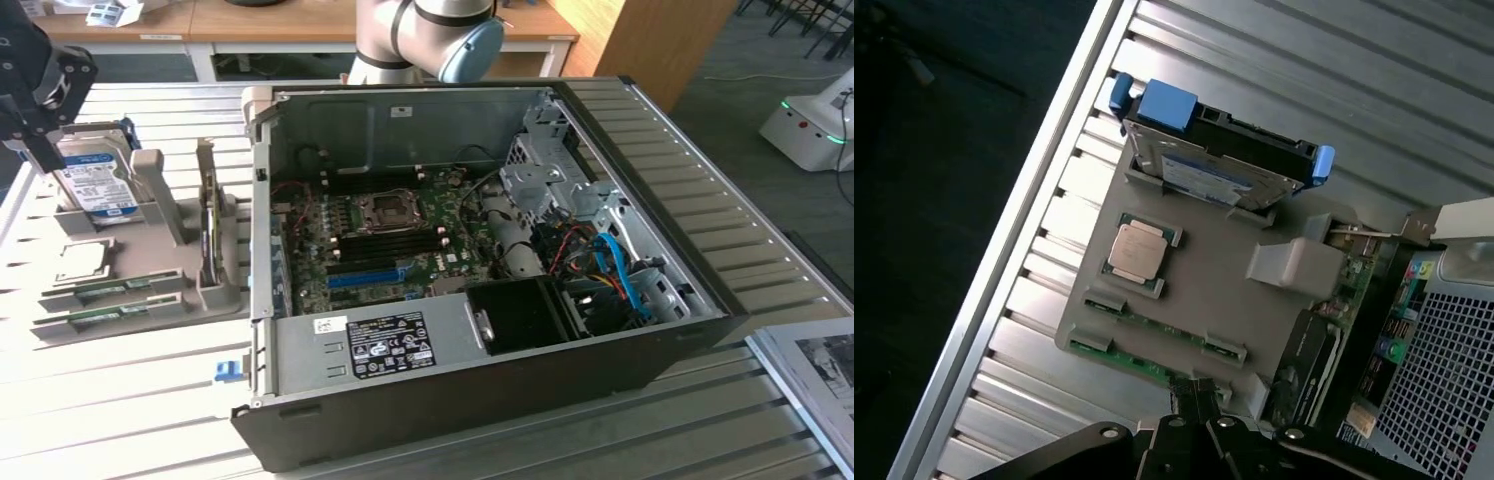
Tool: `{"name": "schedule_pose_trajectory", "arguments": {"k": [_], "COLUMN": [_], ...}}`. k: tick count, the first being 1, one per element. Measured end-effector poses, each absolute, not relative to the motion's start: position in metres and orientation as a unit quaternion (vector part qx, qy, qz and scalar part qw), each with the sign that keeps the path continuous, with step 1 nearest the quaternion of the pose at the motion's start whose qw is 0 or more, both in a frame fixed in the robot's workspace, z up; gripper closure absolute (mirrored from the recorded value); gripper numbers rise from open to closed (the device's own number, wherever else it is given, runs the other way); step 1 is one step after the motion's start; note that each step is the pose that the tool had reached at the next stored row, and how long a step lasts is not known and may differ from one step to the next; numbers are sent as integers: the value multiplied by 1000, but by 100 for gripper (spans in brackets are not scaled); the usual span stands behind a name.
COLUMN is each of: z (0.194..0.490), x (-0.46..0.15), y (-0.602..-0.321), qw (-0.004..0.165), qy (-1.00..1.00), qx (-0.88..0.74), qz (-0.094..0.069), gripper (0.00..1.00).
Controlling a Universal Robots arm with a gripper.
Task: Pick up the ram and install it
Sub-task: 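Pick up the ram and move it above insertion slot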
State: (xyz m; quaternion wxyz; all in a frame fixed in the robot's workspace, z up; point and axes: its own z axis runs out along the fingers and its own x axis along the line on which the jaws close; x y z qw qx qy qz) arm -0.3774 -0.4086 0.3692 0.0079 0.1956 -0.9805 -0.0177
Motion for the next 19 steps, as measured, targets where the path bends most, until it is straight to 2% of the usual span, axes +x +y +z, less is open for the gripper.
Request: {"name": "schedule_pose_trajectory", "arguments": {"k": [19], "z": [369], "x": [-377], "y": [-409], "qw": [10], "qy": [-955], "qx": [295], "qz": [-16], "gripper": [90]}}
